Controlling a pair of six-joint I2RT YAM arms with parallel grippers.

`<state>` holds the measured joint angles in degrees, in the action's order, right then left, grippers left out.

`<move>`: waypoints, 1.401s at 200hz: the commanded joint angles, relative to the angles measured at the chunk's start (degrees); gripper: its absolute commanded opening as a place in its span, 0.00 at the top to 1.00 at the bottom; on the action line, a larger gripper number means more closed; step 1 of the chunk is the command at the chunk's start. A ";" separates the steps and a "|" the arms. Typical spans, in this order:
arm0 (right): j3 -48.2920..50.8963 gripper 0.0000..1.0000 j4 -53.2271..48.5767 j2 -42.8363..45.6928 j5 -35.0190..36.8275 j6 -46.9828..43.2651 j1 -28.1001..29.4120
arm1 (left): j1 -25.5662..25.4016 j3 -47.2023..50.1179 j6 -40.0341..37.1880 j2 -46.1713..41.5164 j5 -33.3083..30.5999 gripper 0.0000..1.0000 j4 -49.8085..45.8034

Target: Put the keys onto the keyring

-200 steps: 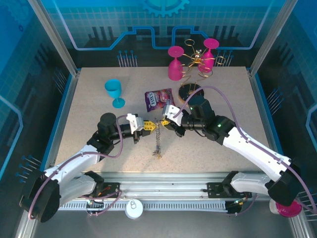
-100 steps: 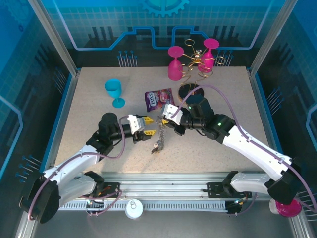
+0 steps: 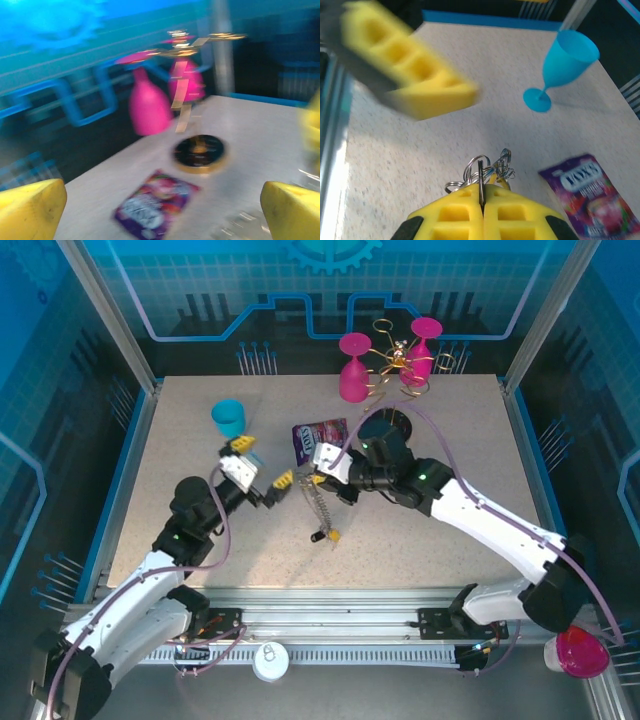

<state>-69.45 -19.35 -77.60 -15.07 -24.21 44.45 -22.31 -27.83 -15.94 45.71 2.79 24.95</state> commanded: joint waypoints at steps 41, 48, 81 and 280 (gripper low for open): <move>-1.41 1.00 30.08 -10.63 -9.32 12.31 3.20 | 13.42 1.97 23.67 -0.27 -35.49 0.01 -3.70; -0.81 1.00 30.76 -11.87 -8.23 12.45 2.96 | 13.51 2.08 23.53 -0.15 -36.08 0.01 -3.77; 4.61 1.00 31.39 -15.04 -2.60 12.97 0.45 | 13.52 2.75 21.93 0.66 -36.10 0.01 -2.80; 24.16 0.45 3.70 -8.16 36.90 -12.06 -1.94 | 13.51 3.93 13.17 7.35 -32.01 0.01 -0.64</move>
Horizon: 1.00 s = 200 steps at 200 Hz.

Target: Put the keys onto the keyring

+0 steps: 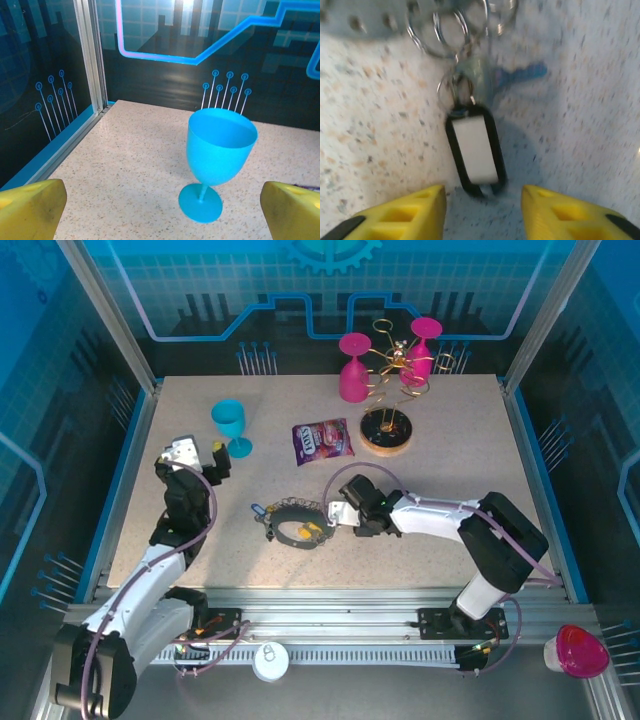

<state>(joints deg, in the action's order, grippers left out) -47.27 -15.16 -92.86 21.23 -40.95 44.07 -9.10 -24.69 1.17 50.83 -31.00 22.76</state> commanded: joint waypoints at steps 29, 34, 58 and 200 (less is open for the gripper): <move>7.53 0.35 10.15 19.98 -11.71 24.74 -14.60 | 0.56 -1.13 -2.73 8.97 6.99 0.01 -0.63; 9.44 0.35 13.98 21.68 -12.71 27.58 -17.84 | 0.62 -1.62 -2.01 10.42 7.57 0.01 -0.91; 19.42 0.33 34.96 24.08 -13.40 36.88 -30.64 | 1.08 -3.12 -2.21 18.55 8.58 0.01 0.83; 24.94 0.22 66.66 4.80 -25.89 41.03 -43.56 | 5.77 3.97 -0.90 38.23 14.77 0.01 32.95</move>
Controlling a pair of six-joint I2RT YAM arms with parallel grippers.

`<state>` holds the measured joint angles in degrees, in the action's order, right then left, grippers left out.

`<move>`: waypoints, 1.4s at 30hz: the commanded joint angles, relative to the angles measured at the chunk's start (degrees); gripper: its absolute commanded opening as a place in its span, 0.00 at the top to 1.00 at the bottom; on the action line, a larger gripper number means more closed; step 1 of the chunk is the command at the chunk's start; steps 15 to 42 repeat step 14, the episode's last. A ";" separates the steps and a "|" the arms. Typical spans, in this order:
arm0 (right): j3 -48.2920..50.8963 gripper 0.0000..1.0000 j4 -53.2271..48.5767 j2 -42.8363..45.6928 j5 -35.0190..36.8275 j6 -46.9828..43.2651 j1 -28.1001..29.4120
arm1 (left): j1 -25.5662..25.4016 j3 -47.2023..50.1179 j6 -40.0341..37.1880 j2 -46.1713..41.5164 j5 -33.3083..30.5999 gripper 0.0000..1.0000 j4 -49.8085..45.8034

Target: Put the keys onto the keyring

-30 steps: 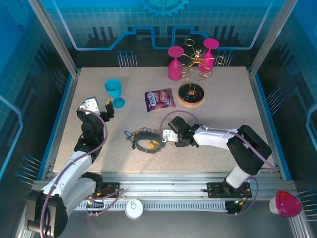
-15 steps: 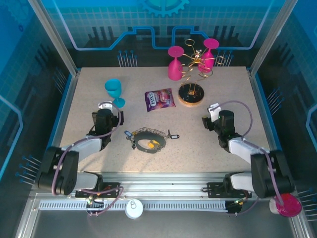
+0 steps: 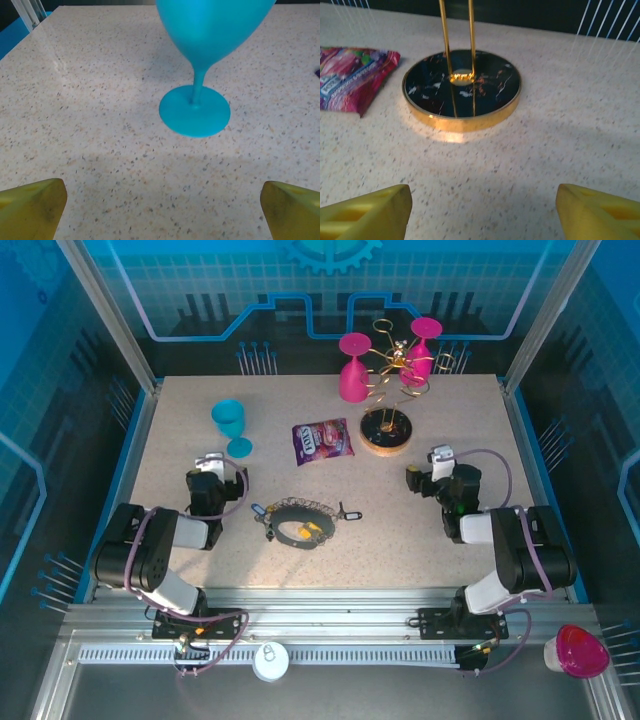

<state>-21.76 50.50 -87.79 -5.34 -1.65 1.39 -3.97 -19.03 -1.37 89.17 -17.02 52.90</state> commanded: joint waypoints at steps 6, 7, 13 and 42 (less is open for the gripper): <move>-0.57 0.19 1.18 -0.34 0.77 1.84 -0.80 | 0.92 -2.31 1.87 -0.13 1.58 0.01 1.44; -0.57 0.18 1.25 -0.30 0.77 1.85 -0.84 | 1.33 -2.49 2.06 -0.17 2.49 0.01 1.09; -0.62 0.00 1.18 -0.37 0.78 1.83 -0.84 | 1.77 -2.57 2.29 -0.20 3.48 0.01 0.70; -0.57 0.00 1.17 -0.32 0.77 1.88 -0.85 | 1.77 -2.51 2.25 -0.30 3.66 0.01 0.89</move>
